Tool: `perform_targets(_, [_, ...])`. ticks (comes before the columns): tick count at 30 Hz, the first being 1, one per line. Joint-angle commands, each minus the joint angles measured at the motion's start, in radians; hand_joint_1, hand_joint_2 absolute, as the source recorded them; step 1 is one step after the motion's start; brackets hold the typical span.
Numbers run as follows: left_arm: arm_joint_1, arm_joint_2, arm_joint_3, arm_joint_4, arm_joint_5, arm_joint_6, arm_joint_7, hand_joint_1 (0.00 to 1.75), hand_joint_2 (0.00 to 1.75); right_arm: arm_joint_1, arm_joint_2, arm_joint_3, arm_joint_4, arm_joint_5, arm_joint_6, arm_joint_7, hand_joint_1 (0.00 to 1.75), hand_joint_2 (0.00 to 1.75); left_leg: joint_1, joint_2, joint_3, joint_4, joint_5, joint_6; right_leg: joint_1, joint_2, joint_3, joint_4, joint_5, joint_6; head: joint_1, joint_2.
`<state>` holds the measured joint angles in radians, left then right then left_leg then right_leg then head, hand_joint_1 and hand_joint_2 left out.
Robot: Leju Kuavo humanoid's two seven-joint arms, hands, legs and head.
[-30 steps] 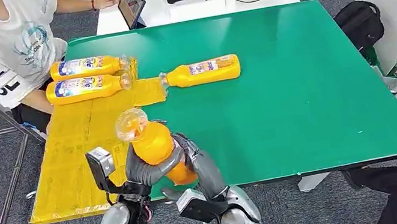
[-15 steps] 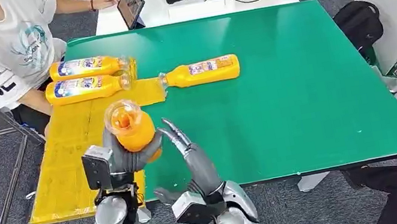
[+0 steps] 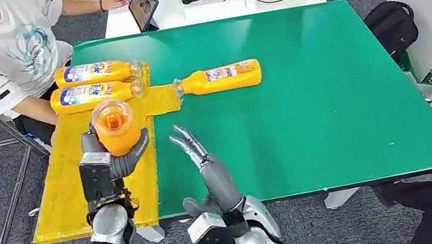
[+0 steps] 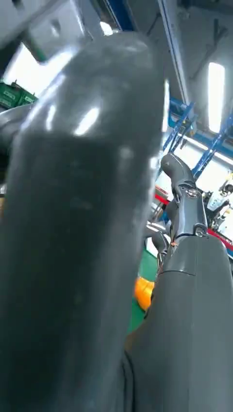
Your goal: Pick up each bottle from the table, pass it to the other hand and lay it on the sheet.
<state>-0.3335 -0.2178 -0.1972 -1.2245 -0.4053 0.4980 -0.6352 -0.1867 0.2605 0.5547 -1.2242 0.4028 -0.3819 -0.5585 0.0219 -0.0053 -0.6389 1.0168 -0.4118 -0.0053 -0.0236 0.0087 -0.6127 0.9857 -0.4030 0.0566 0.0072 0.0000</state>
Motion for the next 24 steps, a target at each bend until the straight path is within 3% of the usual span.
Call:
perform_targets(1, [-0.201, 0.070, 0.158, 0.387, -0.446, 0.200, 0.040, 1.75, 1.75, -0.015, -0.051, 0.009, -0.096, -0.027, -0.097, -0.048, 0.00, 0.00, 0.000, 0.000, 0.003, -0.001, 0.000, 0.001, 0.000, -0.001, 0.003, -0.001, -0.001, -0.002, 0.000, 0.000])
perform_targets(3, [-0.211, 0.069, 0.173, 0.405, -0.444, 0.200, 0.023, 1.75, 1.75, -0.016, -0.053, 0.008, -0.104, -0.028, -0.097, -0.046, 0.00, 0.00, 0.000, 0.000, 0.007, -0.001, -0.002, 0.001, 0.001, -0.001, 0.007, -0.001, -0.002, -0.004, 0.000, 0.000])
perform_targets(6, [-0.232, 0.096, 0.258, 0.434, -0.865, 0.200, 0.151, 1.75, 1.75, 0.003, -0.053, -0.022, -0.135, -0.072, -0.148, -0.082, 0.00, 0.00, 0.000, 0.001, 0.005, -0.001, -0.001, 0.001, 0.001, 0.000, 0.005, -0.001, -0.001, -0.003, 0.000, 0.000])
perform_targets(7, [-0.244, 0.098, 0.279, 0.461, -0.885, 0.200, 0.150, 1.75, 1.75, -0.001, -0.052, -0.026, -0.129, -0.087, -0.151, -0.091, 0.00, 0.00, 0.000, 0.002, 0.008, -0.001, -0.003, 0.001, 0.002, 0.000, 0.008, -0.001, -0.002, -0.004, 0.000, 0.000])
perform_targets(8, [-0.261, 0.126, 0.268, 0.500, -0.951, 0.200, 0.183, 1.75, 1.75, 0.002, -0.057, -0.030, -0.139, -0.088, -0.152, -0.090, 0.00, 1.75, 0.000, 0.001, 0.005, -0.001, -0.001, 0.001, 0.001, 0.000, 0.004, -0.001, -0.001, -0.003, 0.000, 0.000])
perform_targets(11, [-0.326, 0.195, 0.226, 0.643, -1.076, 0.200, 0.283, 1.75, 1.75, -0.002, -0.056, -0.038, -0.121, -0.100, -0.143, -0.085, 0.00, 1.75, 0.001, 0.002, 0.008, -0.001, -0.002, 0.001, 0.002, 0.000, 0.007, -0.001, -0.002, -0.004, 0.000, 0.000])
perform_targets(17, [-0.343, 0.213, 0.203, 0.664, -1.115, 0.200, 0.323, 1.75, 1.75, -0.004, -0.051, -0.035, -0.110, -0.103, -0.138, -0.087, 0.00, 1.75, 0.001, 0.000, 0.005, 0.000, -0.001, 0.001, 0.001, -0.001, 0.004, 0.000, -0.001, -0.003, 0.000, 0.000])
perform_targets(24, [-0.441, 0.236, 0.181, 0.879, -1.123, 0.152, 0.355, 1.75, 1.75, -0.005, -0.048, -0.029, -0.098, -0.106, -0.120, -0.083, 0.00, 1.75, 0.001, 0.000, 0.006, 0.000, -0.002, 0.001, 0.002, -0.002, 0.007, 0.000, -0.002, -0.004, 0.000, 0.000])
